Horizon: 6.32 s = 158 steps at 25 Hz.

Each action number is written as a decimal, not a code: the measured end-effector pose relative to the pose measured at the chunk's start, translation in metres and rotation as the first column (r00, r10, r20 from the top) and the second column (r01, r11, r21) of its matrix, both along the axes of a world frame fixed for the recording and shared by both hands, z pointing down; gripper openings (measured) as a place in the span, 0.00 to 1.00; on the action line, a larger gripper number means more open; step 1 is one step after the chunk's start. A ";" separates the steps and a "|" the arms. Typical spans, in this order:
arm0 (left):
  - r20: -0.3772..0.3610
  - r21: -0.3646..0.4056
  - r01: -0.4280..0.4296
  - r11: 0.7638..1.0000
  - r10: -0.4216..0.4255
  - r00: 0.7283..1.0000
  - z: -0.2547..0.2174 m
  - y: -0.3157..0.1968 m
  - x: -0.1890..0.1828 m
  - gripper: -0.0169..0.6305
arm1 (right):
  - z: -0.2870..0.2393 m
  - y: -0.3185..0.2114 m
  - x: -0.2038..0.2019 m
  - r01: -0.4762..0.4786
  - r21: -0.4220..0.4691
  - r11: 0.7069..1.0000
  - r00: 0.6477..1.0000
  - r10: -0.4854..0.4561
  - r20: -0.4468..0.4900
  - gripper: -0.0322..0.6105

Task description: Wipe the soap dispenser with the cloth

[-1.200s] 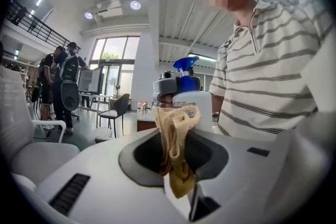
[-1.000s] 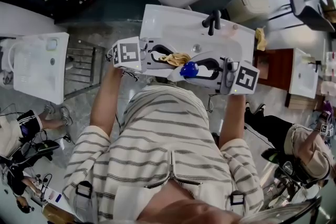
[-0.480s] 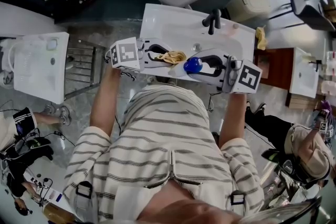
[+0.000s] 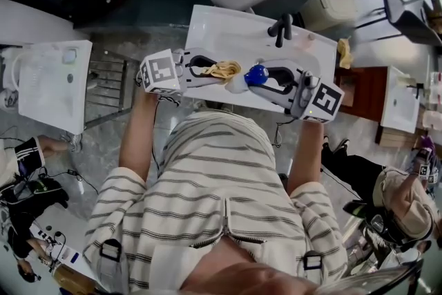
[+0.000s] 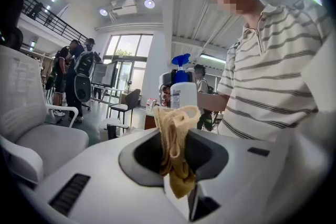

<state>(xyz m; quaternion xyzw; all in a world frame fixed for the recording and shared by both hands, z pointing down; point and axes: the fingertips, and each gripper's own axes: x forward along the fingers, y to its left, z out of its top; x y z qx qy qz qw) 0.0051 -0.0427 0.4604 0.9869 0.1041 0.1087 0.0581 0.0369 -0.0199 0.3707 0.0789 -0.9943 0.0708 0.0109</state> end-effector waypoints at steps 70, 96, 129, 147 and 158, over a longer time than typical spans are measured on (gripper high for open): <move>0.028 0.101 0.805 0.584 -0.811 0.585 0.039 -0.087 -0.049 0.17 | 0.147 -0.208 0.007 -0.721 0.047 0.691 0.684 0.722 -0.105 0.24; 0.103 0.020 0.763 0.646 -0.760 0.642 0.088 -0.096 -0.024 0.17 | 0.251 -0.264 -0.036 -0.507 0.108 0.855 0.823 0.517 -0.234 0.24; 0.007 0.028 0.791 0.611 -0.791 0.611 0.036 -0.091 -0.022 0.17 | 0.229 -0.244 -0.009 -0.602 0.080 0.795 0.757 0.599 -0.262 0.36; -0.056 0.098 0.861 0.499 -0.861 0.505 -0.012 -0.076 -0.030 0.16 | 0.125 -0.158 0.026 -0.781 -0.026 0.624 0.622 0.773 -0.122 0.18; -0.085 0.102 0.880 0.464 -0.877 0.473 -0.023 -0.067 -0.031 0.16 | 0.064 -0.119 0.007 -0.774 0.036 0.632 0.628 0.774 -0.077 0.03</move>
